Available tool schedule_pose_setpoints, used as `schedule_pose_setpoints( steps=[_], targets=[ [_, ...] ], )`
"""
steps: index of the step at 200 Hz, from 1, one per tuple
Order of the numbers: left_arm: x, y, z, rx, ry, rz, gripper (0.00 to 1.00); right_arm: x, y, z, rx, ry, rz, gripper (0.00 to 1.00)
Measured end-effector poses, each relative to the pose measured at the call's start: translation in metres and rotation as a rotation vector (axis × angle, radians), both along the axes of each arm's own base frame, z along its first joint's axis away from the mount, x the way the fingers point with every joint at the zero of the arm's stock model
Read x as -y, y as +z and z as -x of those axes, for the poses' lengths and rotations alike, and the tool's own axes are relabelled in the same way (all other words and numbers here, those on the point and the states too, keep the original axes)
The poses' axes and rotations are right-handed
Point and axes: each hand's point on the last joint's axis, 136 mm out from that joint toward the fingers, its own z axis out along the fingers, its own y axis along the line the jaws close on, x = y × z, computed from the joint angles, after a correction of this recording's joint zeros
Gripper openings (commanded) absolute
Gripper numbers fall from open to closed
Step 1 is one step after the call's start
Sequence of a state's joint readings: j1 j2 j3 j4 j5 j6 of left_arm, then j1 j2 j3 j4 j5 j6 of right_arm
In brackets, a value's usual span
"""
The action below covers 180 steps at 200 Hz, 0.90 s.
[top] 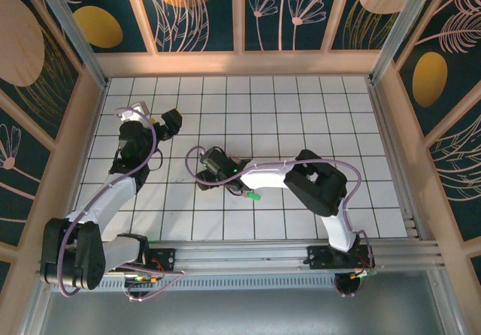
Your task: Put the keys on the keyring
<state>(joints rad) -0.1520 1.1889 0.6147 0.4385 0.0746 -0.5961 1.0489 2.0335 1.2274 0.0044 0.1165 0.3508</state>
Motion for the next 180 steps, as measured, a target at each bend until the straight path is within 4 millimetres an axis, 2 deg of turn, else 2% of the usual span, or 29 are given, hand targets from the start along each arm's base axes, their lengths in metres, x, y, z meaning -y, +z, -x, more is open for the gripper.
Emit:
schedule_pose_setpoints(
  steps=[106,180],
  targets=[
    [-0.003,0.007,-0.002,0.006,0.012,-0.036,0.99,0.002,0.0,0.001,0.001,-0.002,0.022,0.74],
    [-0.014,0.035,0.001,0.065,0.069,-0.047,0.99,0.003,0.001,0.002,-0.001,-0.001,0.029,0.75]
  ],
)
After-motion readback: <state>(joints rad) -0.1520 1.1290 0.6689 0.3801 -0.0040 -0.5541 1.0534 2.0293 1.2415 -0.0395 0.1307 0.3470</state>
